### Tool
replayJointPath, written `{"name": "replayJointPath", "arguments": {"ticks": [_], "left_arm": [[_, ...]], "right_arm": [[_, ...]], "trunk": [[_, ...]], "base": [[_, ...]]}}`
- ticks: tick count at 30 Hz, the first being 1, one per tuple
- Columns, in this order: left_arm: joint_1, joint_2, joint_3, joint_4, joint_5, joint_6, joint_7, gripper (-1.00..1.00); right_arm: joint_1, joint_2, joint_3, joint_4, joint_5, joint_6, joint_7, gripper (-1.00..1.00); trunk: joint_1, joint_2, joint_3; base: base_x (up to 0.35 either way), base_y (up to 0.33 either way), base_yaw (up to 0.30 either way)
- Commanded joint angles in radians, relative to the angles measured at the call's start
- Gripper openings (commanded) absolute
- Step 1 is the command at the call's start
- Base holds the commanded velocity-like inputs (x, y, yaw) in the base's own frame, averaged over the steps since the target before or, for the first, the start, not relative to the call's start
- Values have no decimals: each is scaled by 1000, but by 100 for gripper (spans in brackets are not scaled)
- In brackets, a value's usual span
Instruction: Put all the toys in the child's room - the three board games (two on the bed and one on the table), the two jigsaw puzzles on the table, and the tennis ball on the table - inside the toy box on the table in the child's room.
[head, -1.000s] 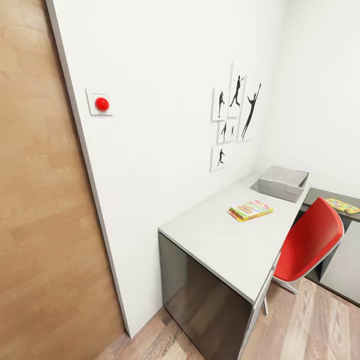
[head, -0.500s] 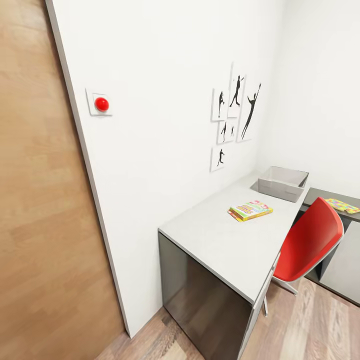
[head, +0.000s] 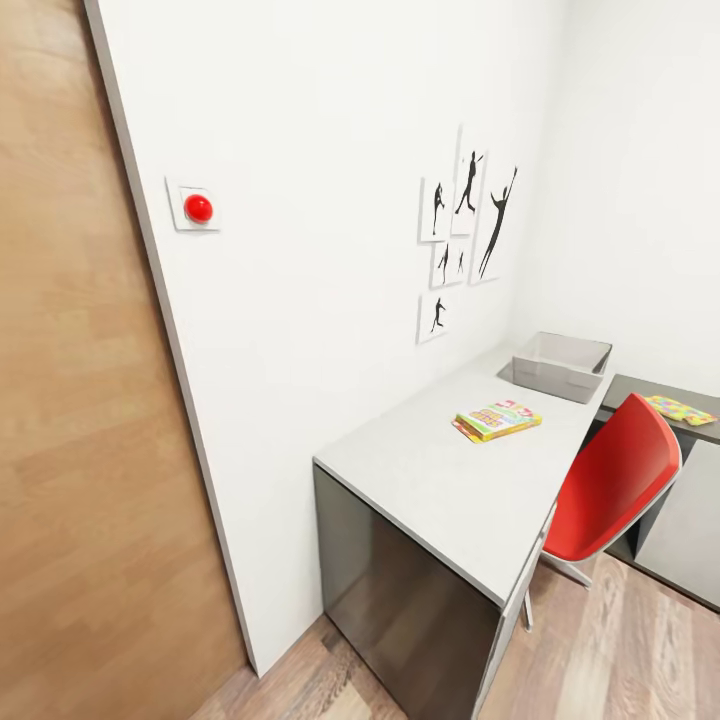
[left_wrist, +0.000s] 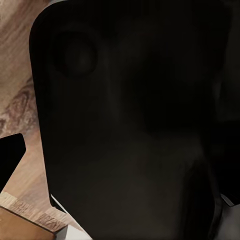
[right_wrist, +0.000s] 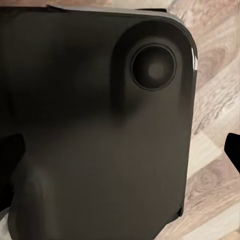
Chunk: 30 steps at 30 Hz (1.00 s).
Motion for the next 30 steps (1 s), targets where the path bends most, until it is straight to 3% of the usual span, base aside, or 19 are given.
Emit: {"name": "replayJointPath", "arguments": {"ticks": [1, 7, 14, 21, 30], "left_arm": [[0, 1, 0, 0, 1, 0, -1, 100], [0, 3, -2, 1, 1, 0, -1, 100], [0, 2, -4, 1, 0, -13, -1, 100], [0, 2, -6, 7, -2, -81, 1, 100], [0, 3, -6, 9, -2, -95, 6, 100]], "right_arm": [[0, 0, -1, 0, -2, -9, 0, 100], [0, -1, -1, 0, 4, -32, 2, 100], [0, -1, 0, 1, 7, -32, 3, 100], [0, -2, 1, 1, 7, -33, 2, 100], [1, -2, 0, 1, -1, -33, 0, 100]], "trunk": [[0, 0, -1], [0, 0, -1], [-27, 49, 21], [-54, 98, 43], [-88, 161, 71]], "base": [[0, 0, -3], [0, 0, -85], [0, 0, -247], [0, 0, -273], [0, 0, -277]]}}
